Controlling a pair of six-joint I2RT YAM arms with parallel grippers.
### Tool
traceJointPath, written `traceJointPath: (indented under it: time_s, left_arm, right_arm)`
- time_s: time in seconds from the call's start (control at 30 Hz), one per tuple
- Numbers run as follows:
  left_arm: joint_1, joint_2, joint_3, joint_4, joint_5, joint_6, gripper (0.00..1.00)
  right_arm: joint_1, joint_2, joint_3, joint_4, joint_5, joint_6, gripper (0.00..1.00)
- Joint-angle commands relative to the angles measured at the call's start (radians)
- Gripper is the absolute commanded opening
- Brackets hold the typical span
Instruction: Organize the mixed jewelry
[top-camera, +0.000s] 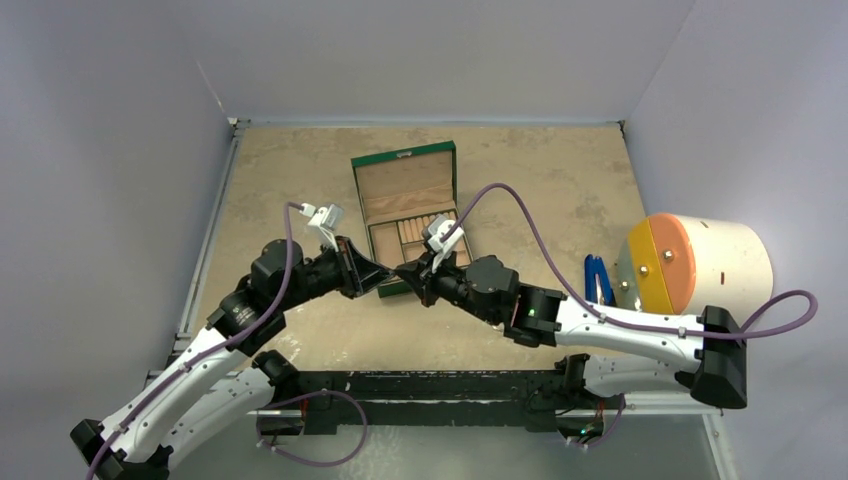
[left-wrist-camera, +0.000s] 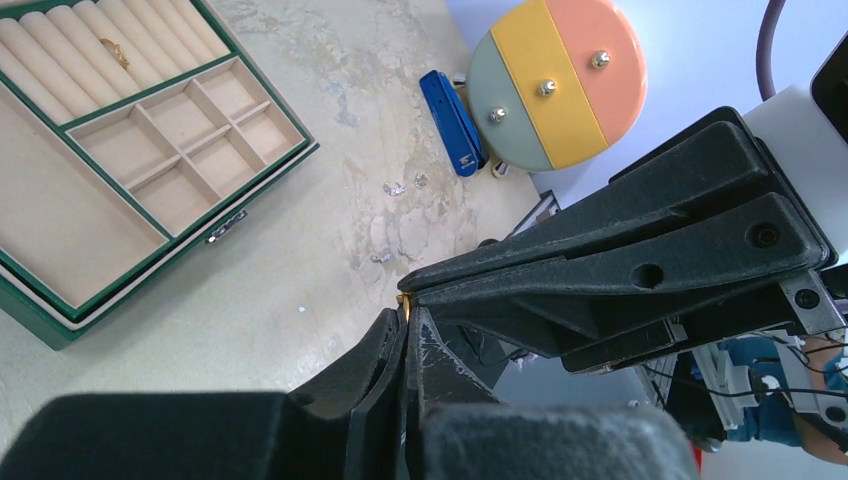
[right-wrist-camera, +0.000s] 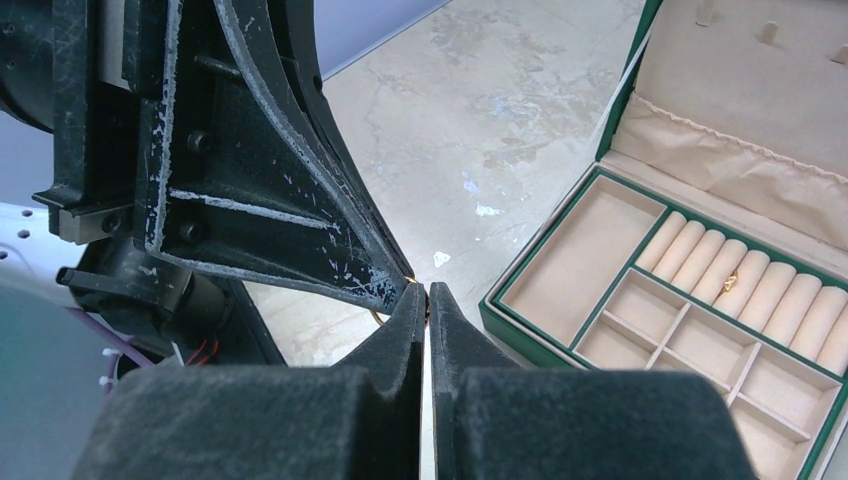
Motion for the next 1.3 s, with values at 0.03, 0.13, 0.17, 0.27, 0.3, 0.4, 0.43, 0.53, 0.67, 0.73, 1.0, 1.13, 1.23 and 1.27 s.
traceJointPath:
  time_s: [0.03,0.13,0.17,0.27,0.3,0.4,0.43,0.53,0.67,0.73,1.0,1.13,1.23,1.27]
  left_arm:
    - [0.004,-0.006,0.005,0.059,0.028,0.006,0.0]
    - [0.004,-0.01,0.004,0.053,0.019,0.009,0.0]
    - [0.004,-0.01,0.005,0.05,0.014,0.013,0.0]
    - [0.003,-0.01,0.005,0.043,0.012,0.023,0.0]
    - [0.003,-0.01,0.005,0.04,0.011,0.027,0.0]
    - [0.004,-0.014,0.003,0.037,0.018,0.041,0.0]
    - [0.003,-0.018,0.003,0.036,0.022,0.048,0.0]
    - [0.004,-0.026,0.002,0.042,0.051,0.069,0.0]
    - [0.004,-0.031,-0.001,0.061,0.114,0.094,0.0]
    - [0.004,-0.032,0.0,0.079,0.154,0.104,0.0]
    - [0.004,-0.043,0.032,0.134,0.306,0.133,0.0]
    - [0.004,-0.059,0.036,0.171,0.373,0.126,0.0]
    - [0.004,-0.077,0.039,0.193,0.405,0.117,0.0]
    - [0.004,-0.084,0.038,0.202,0.413,0.112,0.0]
  right_arm:
    - [0.005,-0.031,-0.007,0.07,0.011,0.009,0.0]
    - [0.005,-0.035,-0.009,0.07,0.009,0.013,0.0]
    - [0.005,-0.037,-0.01,0.07,0.007,0.016,0.0]
    - [0.005,-0.055,-0.02,0.07,-0.007,0.032,0.16]
    - [0.005,-0.063,-0.024,0.065,-0.009,0.034,0.18]
    - [0.005,-0.104,-0.032,0.007,-0.054,0.055,0.23]
    - [0.005,-0.123,-0.04,-0.004,-0.057,0.051,0.23]
    - [0.004,-0.187,-0.053,-0.043,-0.065,0.034,0.25]
    - [0.003,-0.262,-0.048,-0.114,-0.143,0.03,0.31]
    - [0.003,-0.283,-0.034,-0.144,-0.184,0.037,0.33]
    - [0.003,-0.334,-0.016,-0.167,-0.301,0.095,0.42]
    - [0.003,-0.335,-0.012,-0.154,-0.333,0.129,0.48]
    - [0.002,-0.331,-0.017,-0.114,-0.37,0.156,0.52]
    - [0.001,-0.328,-0.018,-0.099,-0.382,0.167,0.53]
